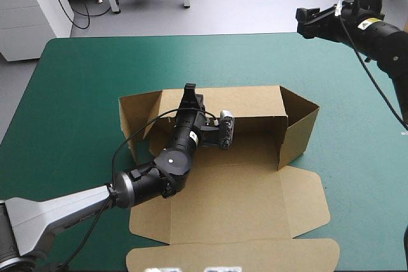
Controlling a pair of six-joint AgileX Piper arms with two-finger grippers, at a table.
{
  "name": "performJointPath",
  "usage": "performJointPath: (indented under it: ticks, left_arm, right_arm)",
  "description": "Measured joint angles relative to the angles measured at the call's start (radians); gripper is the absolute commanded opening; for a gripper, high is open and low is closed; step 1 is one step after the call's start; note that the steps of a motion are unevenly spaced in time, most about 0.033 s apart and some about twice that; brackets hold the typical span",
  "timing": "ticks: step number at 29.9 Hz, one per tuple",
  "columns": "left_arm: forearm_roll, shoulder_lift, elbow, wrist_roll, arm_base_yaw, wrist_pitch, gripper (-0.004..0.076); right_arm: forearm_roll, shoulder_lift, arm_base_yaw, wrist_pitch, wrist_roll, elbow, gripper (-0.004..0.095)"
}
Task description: Fold the box
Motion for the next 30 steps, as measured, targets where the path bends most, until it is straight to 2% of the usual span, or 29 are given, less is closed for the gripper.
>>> performJointPath:
  ticks: [10, 14, 27, 30]
  left_arm:
    - [0.000, 0.000, 0.000, 0.000, -0.001, 0.003, -0.0010]
    - [0.000, 0.000, 0.000, 0.000, -0.001, 0.004, -0.0010]
    - [0.000, 0.000, 0.000, 0.000, -0.002, 0.006, -0.0010]
    - [0.000, 0.000, 0.000, 0.000, -0.002, 0.006, -0.0010]
  right_arm:
    - [-0.066, 0.195, 0.000, 0.117, 0.080, 0.000, 0.0759]
    - [-0.119, 0.246, 0.000, 0.206, 0.091, 0.000, 0.0759]
    - [-0.167, 0.263, 0.000, 0.442, 0.106, 0.013, 0.0750]
    - [-0.167, 0.258, 0.000, 0.456, 0.086, 0.059, 0.0732]
